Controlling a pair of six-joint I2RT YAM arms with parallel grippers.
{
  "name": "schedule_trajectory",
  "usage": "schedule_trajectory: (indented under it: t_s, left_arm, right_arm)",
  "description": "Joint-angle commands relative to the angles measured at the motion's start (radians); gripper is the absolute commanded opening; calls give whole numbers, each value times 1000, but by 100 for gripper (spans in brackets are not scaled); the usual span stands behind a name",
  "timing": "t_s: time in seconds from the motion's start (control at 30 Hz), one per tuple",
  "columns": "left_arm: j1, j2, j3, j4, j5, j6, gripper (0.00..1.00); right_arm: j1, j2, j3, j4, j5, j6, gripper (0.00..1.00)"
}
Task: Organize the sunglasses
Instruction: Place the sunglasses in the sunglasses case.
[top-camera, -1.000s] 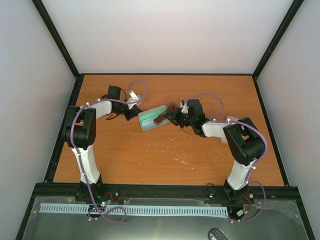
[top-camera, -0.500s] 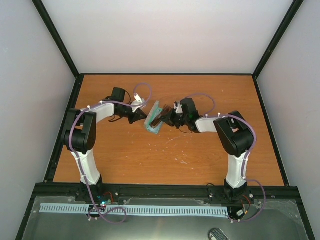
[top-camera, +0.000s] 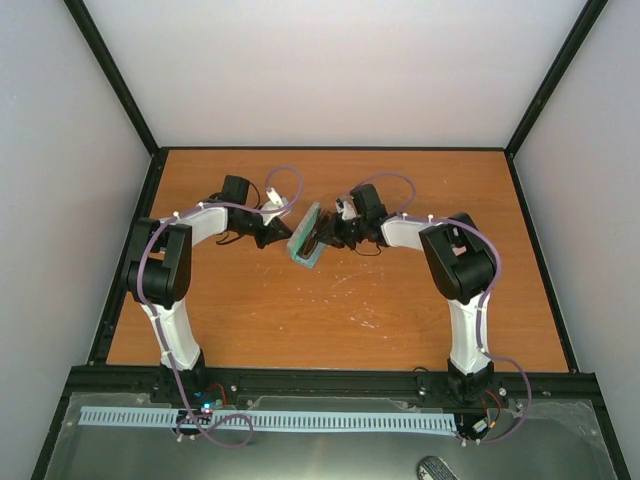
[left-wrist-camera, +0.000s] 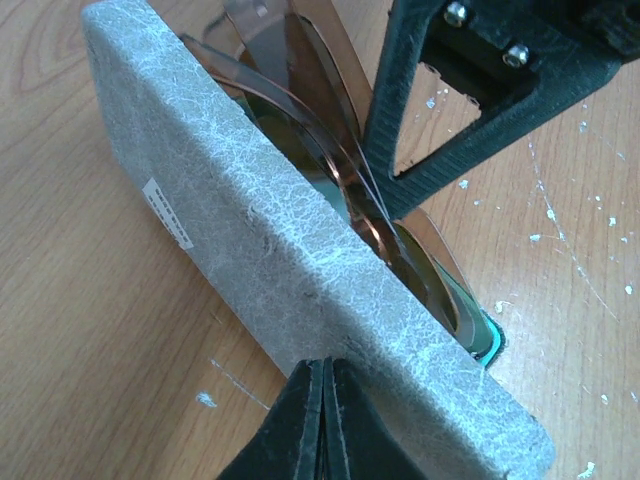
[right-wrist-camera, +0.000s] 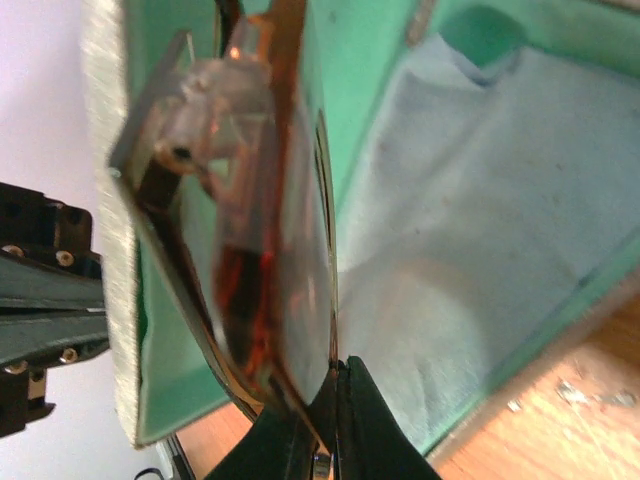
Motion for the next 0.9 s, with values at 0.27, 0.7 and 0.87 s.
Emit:
schedule_trajectory:
  t_s: [0.27,0.7,0.87]
  left_arm:
    - [-4,-21,12,-1,36,3,2]
    - [-4,-16,19,-1,37,3,4]
    - [-4,-12,27,-7,35,6,4]
  right_arm:
    - [-16,48,-17,-25,-89,-15,11]
    - [-16,82,42,-98,-110,-70,27]
    - [-20,27,50,-190,-73,-122,33]
